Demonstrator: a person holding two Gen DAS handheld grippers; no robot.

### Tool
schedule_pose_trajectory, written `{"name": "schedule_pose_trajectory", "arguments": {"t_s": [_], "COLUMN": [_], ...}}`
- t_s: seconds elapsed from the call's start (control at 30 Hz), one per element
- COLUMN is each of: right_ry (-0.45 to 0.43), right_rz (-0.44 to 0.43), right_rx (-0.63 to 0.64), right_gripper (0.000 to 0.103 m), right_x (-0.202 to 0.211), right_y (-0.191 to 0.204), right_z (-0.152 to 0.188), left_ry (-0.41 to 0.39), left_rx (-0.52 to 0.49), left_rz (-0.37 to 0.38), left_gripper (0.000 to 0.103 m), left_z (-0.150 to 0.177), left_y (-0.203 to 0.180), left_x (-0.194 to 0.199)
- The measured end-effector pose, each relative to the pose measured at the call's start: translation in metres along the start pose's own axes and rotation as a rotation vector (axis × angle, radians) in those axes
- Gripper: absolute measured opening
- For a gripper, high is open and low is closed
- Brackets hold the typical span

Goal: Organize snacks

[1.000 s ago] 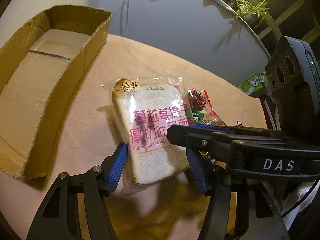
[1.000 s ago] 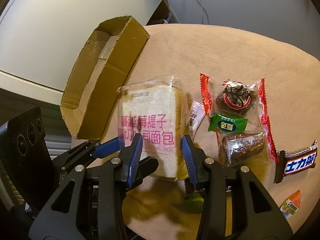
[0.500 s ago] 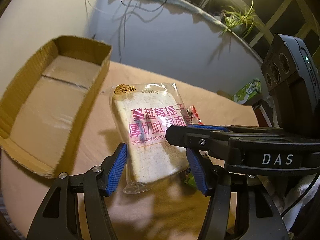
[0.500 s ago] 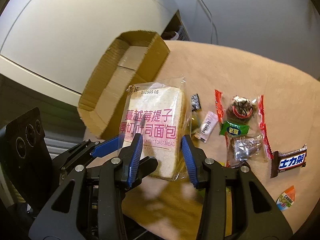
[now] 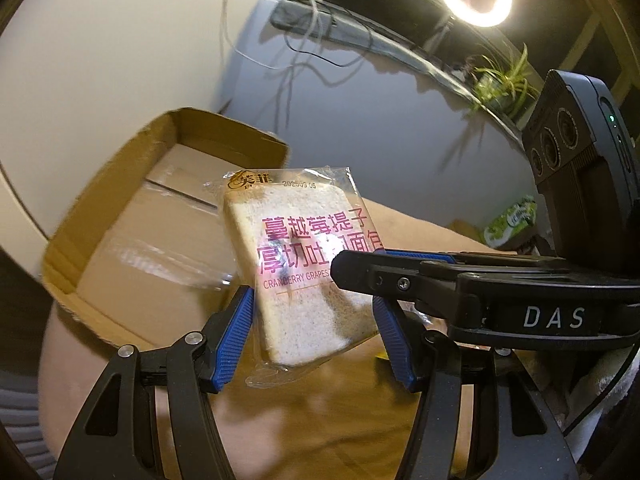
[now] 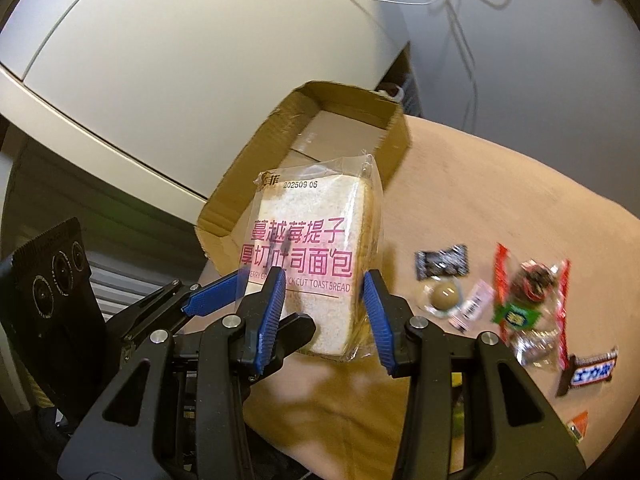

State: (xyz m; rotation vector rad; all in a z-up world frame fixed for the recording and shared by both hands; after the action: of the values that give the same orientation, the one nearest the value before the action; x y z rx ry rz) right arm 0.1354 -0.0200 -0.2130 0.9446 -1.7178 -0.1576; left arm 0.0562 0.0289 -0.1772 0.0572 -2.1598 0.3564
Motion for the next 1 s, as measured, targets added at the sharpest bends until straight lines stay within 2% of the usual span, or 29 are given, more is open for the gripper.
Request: {"name": "schedule_pose_trajectory", "arguments": {"t_s": [0.53,1.0], "right_ry": [0.088,0.119], "right_rz": [-0.020,-0.039], "right_rx": [0.076,0.052], "right_gripper": [0.043,0.043], "right_x": [-0.074,-0.098], "right_y": [0.037,0.031], "right_z": [-0.031,-0.036], "left_ry": [-0.005,-0.006], "left_rx": [0.063,0.016], "left_rz": [-0.090,-0.169], "left_gripper": [0.059,0.059], "left_z": [-0.011,-0.016], "left_y": [0.067,0.080], "left_x": [-0.009,-0.027]}}
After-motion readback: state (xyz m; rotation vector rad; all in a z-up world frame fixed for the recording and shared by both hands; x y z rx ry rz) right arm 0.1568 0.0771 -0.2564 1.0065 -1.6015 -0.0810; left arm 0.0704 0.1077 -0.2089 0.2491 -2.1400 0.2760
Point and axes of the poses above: each gripper's, at about its wrist camera, not at the fingertips, and x roughly against the way its jaws point, y to its left, z to its underside, the point moved 6 cm from there along -x, roughly the way its jaws point, and after that the axes turned 8 degrees about -z, right-handed, at the moved point
